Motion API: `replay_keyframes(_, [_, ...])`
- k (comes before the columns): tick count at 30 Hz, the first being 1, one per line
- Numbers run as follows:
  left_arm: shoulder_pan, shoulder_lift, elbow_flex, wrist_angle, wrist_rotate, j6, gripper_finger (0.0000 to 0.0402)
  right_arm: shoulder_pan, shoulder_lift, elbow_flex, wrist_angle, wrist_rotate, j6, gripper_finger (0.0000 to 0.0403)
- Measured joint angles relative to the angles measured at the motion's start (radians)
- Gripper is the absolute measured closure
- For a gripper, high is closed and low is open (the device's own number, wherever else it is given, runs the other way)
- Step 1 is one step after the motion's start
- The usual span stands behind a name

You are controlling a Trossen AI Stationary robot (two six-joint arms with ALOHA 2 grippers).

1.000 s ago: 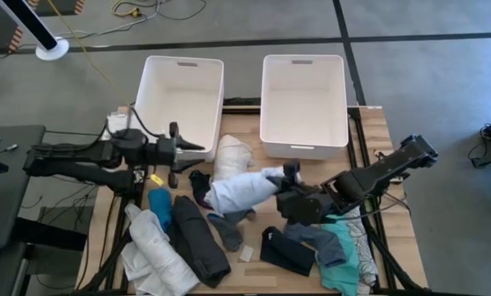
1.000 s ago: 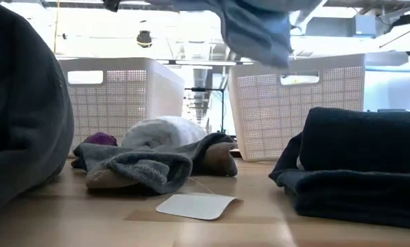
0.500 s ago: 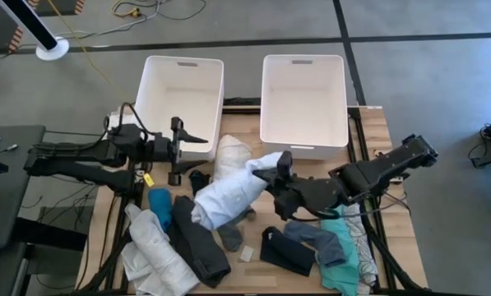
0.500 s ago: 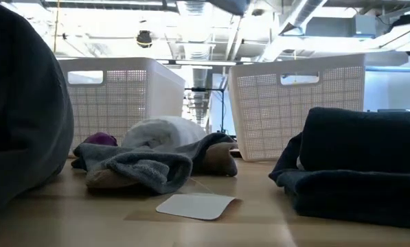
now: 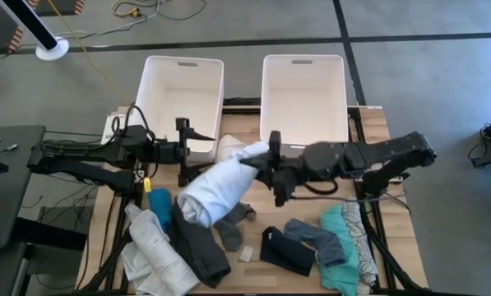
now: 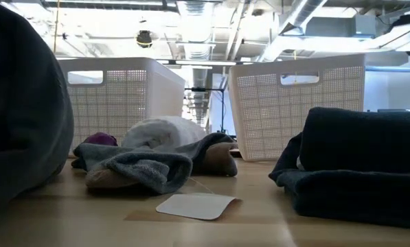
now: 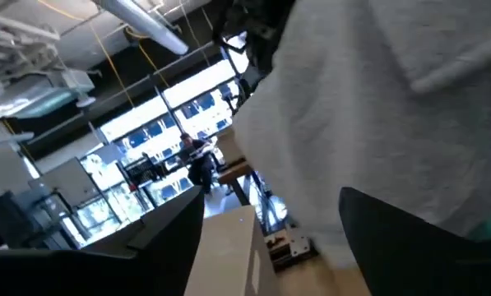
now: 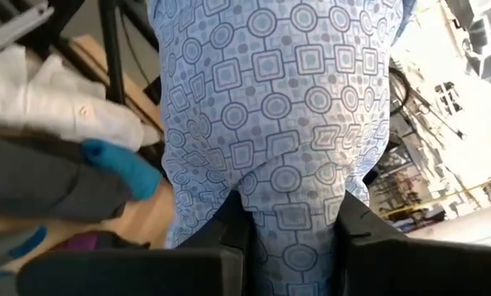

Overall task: Sort clothes
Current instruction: Put the rolled light blue polo shirt into the left white bin

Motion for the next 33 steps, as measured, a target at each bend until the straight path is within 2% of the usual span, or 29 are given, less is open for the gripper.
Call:
replay_keyframes(6, [-0.027,-0.002,0.000,0.025,0.053,0.092,0.0084,-0.098,0.000,0.025,-0.009,-0.119,0.089,0.0316])
replay_keyframes(13, [-0.081,-0.002,0.000,0.031,0.108,0.233,0.0080,-0.211,0.008,0.025,-0.037,-0.269,0.166,0.0316])
replay_keyframes(19, [-0.082,0.013,0.000,0.085,0.137,0.244,0.0080,-0.302,0.052,0.026,-0.006,-0.413,0.232,0.0316])
replay_keyframes(26, [-0.070,0.068,-0.002,0.141,0.140,0.224,0.0080,-0.337,0.131,0.027,-0.002,-0.466,0.232,0.0326])
replay_keyframes(30, [-0.070,0.083,-0.002,0.156,0.093,0.204,0.0080,-0.340,0.164,0.027,-0.017,-0.468,0.212,0.0355])
replay_keyframes(33, [-0.070,0.082,-0.002,0.156,0.073,0.179,0.0080,-0.333,0.169,0.025,-0.046,-0.457,0.198,0.0357])
